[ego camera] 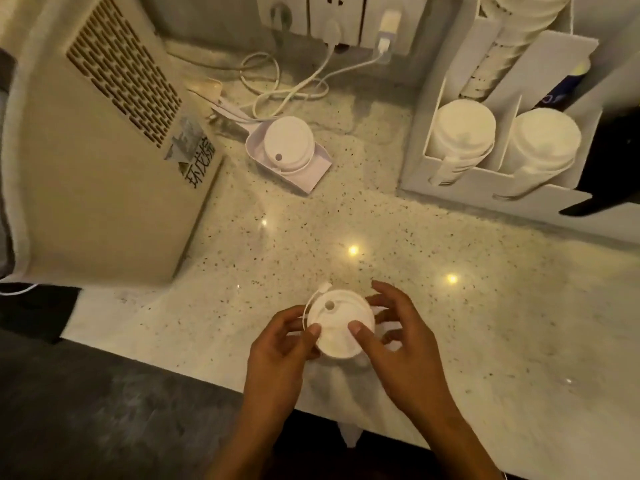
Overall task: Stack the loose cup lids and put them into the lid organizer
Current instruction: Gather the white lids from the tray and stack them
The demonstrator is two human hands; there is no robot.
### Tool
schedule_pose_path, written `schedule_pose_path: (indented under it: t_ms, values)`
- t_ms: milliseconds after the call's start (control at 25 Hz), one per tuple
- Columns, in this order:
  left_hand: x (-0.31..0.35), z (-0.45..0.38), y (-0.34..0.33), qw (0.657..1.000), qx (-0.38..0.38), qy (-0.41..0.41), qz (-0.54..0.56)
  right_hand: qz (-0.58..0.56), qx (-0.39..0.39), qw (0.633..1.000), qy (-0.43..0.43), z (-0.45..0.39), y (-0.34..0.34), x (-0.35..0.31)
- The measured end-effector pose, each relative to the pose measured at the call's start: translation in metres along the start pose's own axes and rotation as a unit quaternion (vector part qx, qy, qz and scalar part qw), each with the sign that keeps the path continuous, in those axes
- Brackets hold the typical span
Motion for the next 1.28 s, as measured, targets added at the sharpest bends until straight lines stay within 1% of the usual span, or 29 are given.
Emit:
schedule_pose_path:
  t_ms: [120, 200, 240, 320, 360, 480, 600, 720, 800, 840, 920, 960, 1000, 1040, 1080, 1160, 1280]
  values:
    - [-0.006, 0.007, -0.017, 0.999, -0.036, 0.000, -0.020, 0.086, 0.010, 0.992, 0.092, 0.012, 0.007, 0.015]
    - [-0.008, 0.011, -0.026, 0.998, -0.058, 0.001, -0.025, 0.127, 0.032, 0.982, 0.136, 0.020, 0.004, 0.031]
    - [-0.009, 0.013, -0.029, 0.997, -0.068, 0.002, -0.030, 0.132, 0.054, 0.979, 0.146, 0.022, 0.003, 0.037]
    - [-0.011, 0.013, -0.039, 0.994, -0.097, 0.005, -0.052, 0.097, 0.120, 0.979, 0.132, 0.022, 0.010, 0.052]
    - [-0.011, 0.011, -0.044, 0.992, -0.109, 0.004, -0.060, 0.093, 0.139, 0.977, 0.129, 0.022, 0.016, 0.056]
    - [-0.006, 0.005, -0.057, 0.990, -0.128, -0.013, -0.057, 0.142, 0.113, 0.971, 0.154, 0.018, 0.026, 0.064]
    - [0.002, 0.005, -0.068, 0.989, -0.140, -0.018, -0.034, 0.116, 0.122, 0.970, 0.178, 0.020, 0.036, 0.068]
    - [0.004, 0.006, -0.074, 0.992, -0.126, -0.031, 0.000, 0.110, 0.126, 0.964, 0.204, 0.017, 0.034, 0.071]
    - [0.005, 0.005, -0.077, 0.991, -0.117, -0.069, -0.014, 0.092, 0.144, 0.962, 0.214, 0.014, 0.034, 0.075]
    - [0.005, 0.004, -0.078, 0.989, -0.106, -0.099, -0.040, 0.089, 0.161, 0.958, 0.220, 0.011, 0.034, 0.078]
    - [-0.001, 0.004, -0.077, 0.972, -0.071, -0.177, -0.135, 0.103, 0.190, 0.950, 0.224, 0.004, 0.031, 0.085]
    - [-0.003, 0.003, -0.076, 0.954, -0.057, -0.215, -0.202, 0.106, 0.203, 0.947, 0.224, 0.002, 0.028, 0.088]
    - [-0.004, 0.001, -0.077, 0.928, -0.046, -0.257, -0.266, 0.102, 0.221, 0.944, 0.222, 0.000, 0.027, 0.091]
    - [-0.006, -0.002, -0.076, 0.906, -0.032, -0.293, -0.304, 0.097, 0.241, 0.939, 0.228, -0.002, 0.027, 0.088]
    - [-0.007, -0.006, -0.076, 0.893, -0.020, -0.312, -0.323, 0.095, 0.255, 0.933, 0.237, -0.004, 0.027, 0.086]
    - [-0.011, -0.010, -0.078, 0.882, -0.004, -0.326, -0.339, 0.093, 0.268, 0.928, 0.241, -0.005, 0.027, 0.085]
    - [-0.020, -0.012, -0.080, 0.872, 0.022, -0.344, -0.348, 0.105, 0.262, 0.934, 0.218, -0.010, 0.030, 0.089]
Point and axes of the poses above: each hand's wrist, its own z-axis away from the middle knuckle, its own y-axis out of the back of the hand, x = y × z, the point moved 7 cm from there along -z, towards the middle knuckle, and after that the axes turned 13 degrees about -y, right-handed, at the moved point
